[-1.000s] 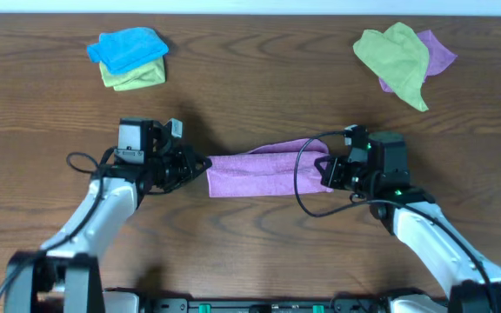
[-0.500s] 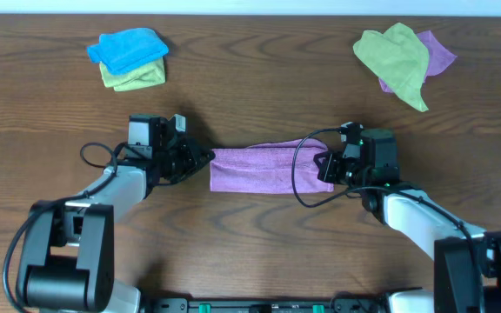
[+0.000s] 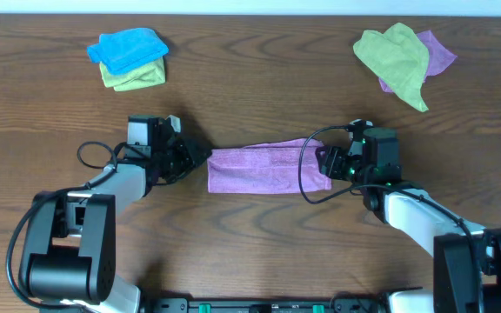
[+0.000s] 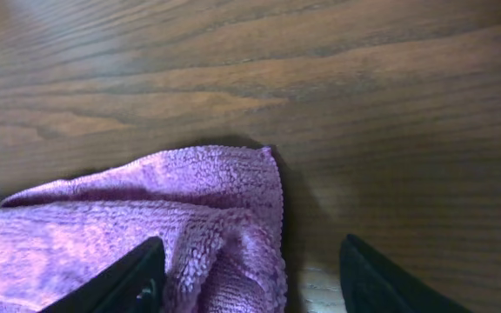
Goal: Fold the cloth
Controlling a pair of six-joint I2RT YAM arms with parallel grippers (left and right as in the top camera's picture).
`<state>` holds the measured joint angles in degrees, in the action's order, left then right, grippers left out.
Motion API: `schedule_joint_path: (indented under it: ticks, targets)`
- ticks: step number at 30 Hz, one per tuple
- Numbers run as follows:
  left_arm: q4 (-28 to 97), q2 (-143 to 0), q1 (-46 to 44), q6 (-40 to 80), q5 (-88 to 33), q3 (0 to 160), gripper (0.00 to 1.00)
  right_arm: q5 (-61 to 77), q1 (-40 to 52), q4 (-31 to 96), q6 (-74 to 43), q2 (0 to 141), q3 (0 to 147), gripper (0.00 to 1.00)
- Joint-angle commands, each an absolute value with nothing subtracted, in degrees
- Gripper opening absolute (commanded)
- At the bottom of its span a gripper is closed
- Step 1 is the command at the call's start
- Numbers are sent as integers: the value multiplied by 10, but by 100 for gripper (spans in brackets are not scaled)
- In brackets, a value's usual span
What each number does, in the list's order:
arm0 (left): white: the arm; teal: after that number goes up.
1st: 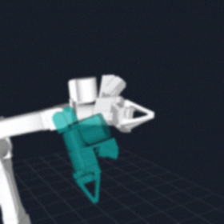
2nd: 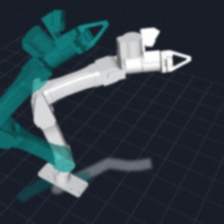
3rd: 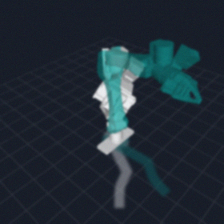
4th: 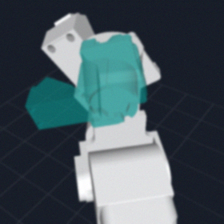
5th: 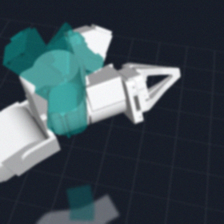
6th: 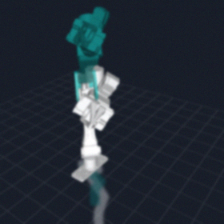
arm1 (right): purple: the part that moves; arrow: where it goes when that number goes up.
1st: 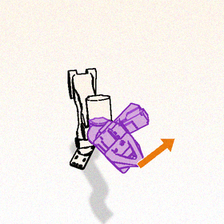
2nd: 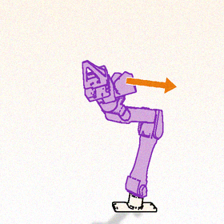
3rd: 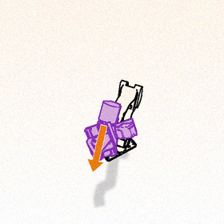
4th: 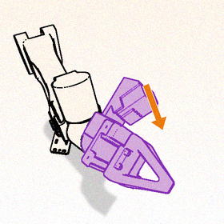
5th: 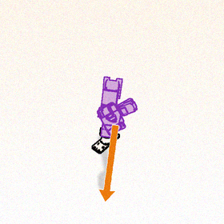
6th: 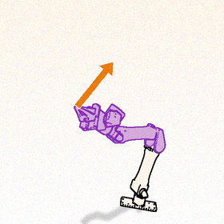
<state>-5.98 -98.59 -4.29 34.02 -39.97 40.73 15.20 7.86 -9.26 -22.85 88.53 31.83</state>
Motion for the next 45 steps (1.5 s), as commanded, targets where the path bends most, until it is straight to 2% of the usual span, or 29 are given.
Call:
schedule_joint_path:
  ticks: [1,6,9,11,12,14,15,18,22,28,38,45]
  targets:
    - [-50,-992,-37,318,-421,441,48,165,76,-92,-232,863,326,66]
    - [31,-976,-37,272,-413,499,52,165,75,-71,-237,817,326,67]
    - [91,-963,-37,237,-410,547,50,165,75,-40,-246,780,326,68]
    - [117,-962,-39,230,-409,572,36,165,75,-15,-269,755,326,70]
    - [128,-962,-43,228,-409,582,22,165,75,-2,-284,742,326,73]
    - [133,-962,-57,226,-402,589,7,165,75,26,-319,720,326,78]
    - [136,-962,-67,226,-396,588,6,166,75,41,-340,709,326,82]
    - [177,-962,-116,208,-337,588,5,177,72,93,-377,689,326,89]
    - [223,-962,-169,181,-257,588,6,200,66,146,-379,690,324,90]
    - [246,-967,-211,162,-178,588,5,204,66,150,-393,690,307,90]
    - [209,-1037,-215,163,-167,588,5,213,66,117,-420,690,266,90]
    - [199,-1047,-215,170,-167,588,6,210,67,-1,-486,691,180,89]
